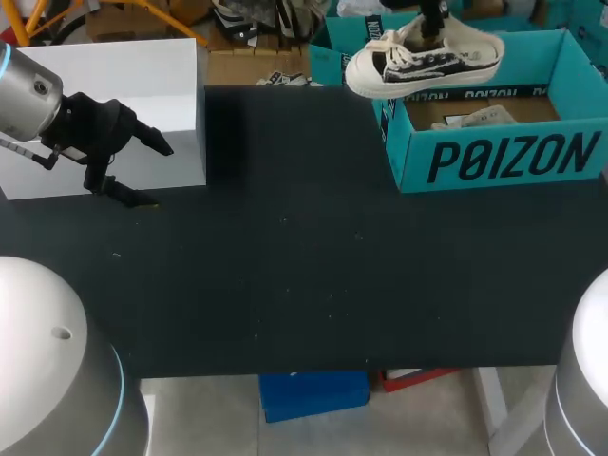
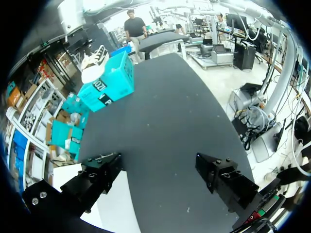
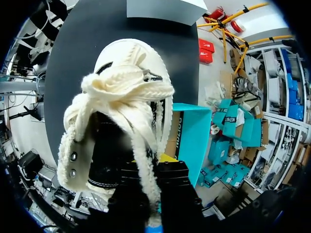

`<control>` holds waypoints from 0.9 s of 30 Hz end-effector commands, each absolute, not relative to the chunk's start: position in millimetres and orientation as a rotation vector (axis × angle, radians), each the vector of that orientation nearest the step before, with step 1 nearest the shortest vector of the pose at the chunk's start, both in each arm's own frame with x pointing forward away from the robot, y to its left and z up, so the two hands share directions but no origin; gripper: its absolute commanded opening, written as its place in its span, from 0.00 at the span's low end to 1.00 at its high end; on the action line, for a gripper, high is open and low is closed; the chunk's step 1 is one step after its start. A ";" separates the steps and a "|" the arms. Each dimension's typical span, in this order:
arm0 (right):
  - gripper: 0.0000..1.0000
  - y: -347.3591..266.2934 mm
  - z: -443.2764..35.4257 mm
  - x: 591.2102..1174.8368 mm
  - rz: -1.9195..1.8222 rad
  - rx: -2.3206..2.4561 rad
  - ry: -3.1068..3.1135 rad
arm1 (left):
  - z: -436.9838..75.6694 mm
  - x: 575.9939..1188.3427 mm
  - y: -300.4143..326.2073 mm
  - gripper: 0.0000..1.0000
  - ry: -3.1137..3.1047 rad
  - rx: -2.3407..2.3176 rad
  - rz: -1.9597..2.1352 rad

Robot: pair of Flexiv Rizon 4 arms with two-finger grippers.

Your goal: Take the shoe out of the shoebox, open the shoe tongue, remove and reinsert the insole, then place the shoe into the shoebox

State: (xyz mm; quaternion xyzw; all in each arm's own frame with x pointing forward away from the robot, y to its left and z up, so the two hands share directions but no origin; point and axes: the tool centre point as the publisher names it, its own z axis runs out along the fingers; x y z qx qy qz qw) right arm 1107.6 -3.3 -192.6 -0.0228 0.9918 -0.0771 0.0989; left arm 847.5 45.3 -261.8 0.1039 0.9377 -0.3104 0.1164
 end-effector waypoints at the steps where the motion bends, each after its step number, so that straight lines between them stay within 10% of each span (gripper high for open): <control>1: 0.00 -2.3 -190.1 1109.6 -0.231 -0.067 2.939 | -262.5 846.2 45.2 1.00 2.742 0.304 -0.905; 27: 0.00 -45.9 -186.8 1132.4 -0.194 -0.147 2.962 | -262.5 846.2 45.2 1.00 2.742 0.304 -0.905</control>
